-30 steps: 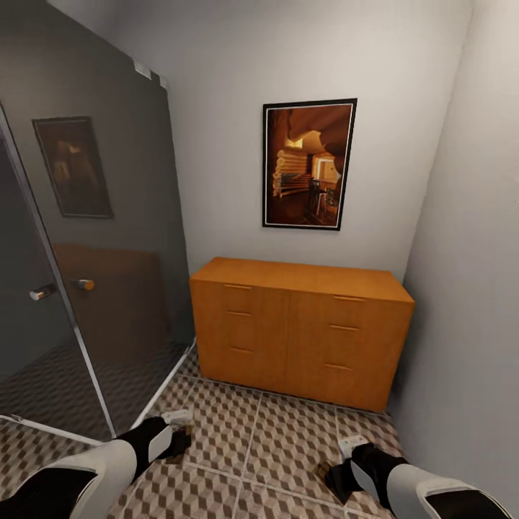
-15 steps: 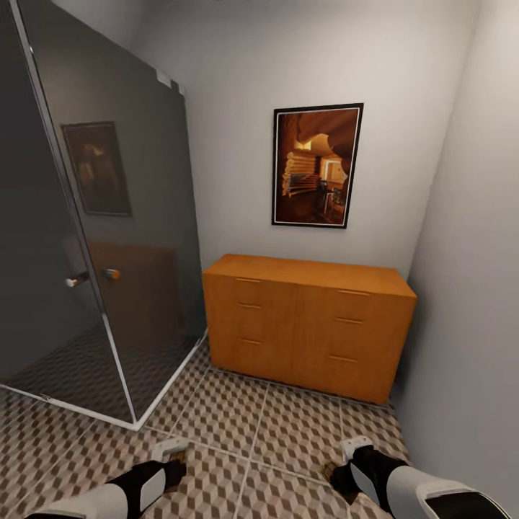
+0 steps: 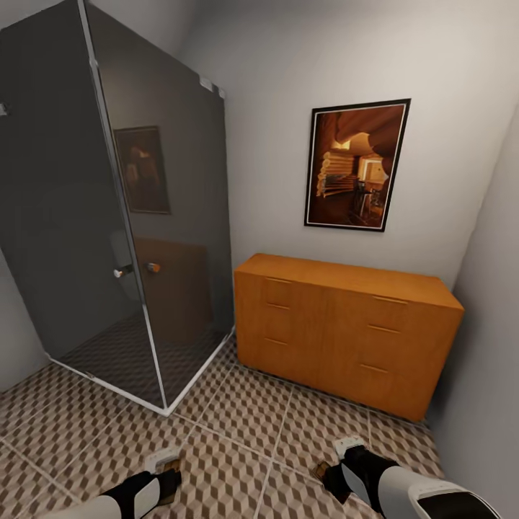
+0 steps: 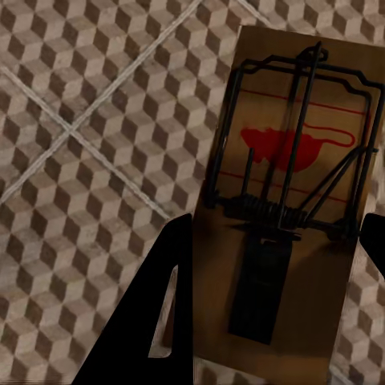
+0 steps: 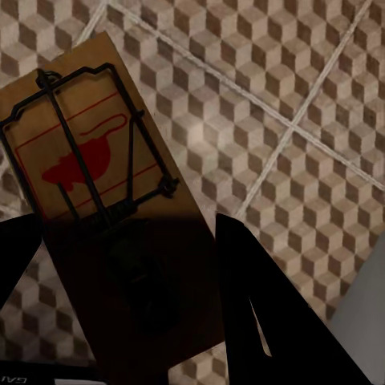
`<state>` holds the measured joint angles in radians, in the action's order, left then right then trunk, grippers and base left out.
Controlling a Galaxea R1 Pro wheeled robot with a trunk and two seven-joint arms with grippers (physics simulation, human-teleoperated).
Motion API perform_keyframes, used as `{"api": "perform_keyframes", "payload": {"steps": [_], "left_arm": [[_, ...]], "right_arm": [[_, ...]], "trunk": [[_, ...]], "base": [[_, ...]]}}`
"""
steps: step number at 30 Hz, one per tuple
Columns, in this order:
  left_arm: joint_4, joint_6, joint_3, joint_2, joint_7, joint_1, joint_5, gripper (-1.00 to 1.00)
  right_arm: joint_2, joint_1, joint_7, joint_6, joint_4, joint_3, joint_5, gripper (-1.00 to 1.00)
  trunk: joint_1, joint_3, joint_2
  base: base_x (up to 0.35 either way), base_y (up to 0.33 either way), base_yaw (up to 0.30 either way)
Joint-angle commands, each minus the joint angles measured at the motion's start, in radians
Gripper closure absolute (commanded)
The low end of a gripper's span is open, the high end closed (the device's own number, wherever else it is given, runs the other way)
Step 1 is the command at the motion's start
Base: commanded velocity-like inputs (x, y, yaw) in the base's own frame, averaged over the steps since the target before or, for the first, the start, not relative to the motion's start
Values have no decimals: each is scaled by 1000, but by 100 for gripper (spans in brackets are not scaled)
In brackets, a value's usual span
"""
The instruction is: Take the four mousetraps from the cabinet in the bathroom and place them on the bathroom floor. Make sure all four end up on the same floor surface, and ensure that at least two of them are either under or directly next to the same bathroom sink.
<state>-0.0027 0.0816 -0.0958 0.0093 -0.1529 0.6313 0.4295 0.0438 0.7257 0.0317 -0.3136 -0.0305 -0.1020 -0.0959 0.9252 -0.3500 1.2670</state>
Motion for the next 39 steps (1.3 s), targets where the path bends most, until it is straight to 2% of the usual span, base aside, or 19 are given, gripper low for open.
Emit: {"api": "perform_keyframes", "payload": {"steps": [1,16,17,20,23,29,39], "left_arm": [[0,3,-9,1,-3,0,8,100],[-1,-2,-9,1,-4,-19,7,100],[-1,-11,-9,1,-4,-19,7,100],[0,-97,-9,11,-17,-20,10,100],[1,-123,-9,14,-30,-21,11,100],[1,-117,-9,14,-27,-21,11,100],[1,-91,-9,14,-22,-22,11,100]], "right_arm": [[2,1,0,-2,-2,-4,-8,100],[1,1,-3,-7,-1,-5,-12,100],[0,1,-3,-7,-1,-5,-13,100],[-3,1,-6,-6,0,-5,-17,100],[-4,1,-7,-3,0,-6,-19,100],[-6,1,-9,-5,0,-7,-21,100],[-6,1,1,1,1,-7,-21,100]], "trunk": [[0,-1,1],[0,-1,1],[0,-1,1],[0,-1,1],[0,-1,1],[0,-1,1],[0,-1,1]], "base": [[0,0,290],[0,0,290],[0,0,291],[0,0,291],[0,0,224],[0,0,79],[0,0,269]]}}
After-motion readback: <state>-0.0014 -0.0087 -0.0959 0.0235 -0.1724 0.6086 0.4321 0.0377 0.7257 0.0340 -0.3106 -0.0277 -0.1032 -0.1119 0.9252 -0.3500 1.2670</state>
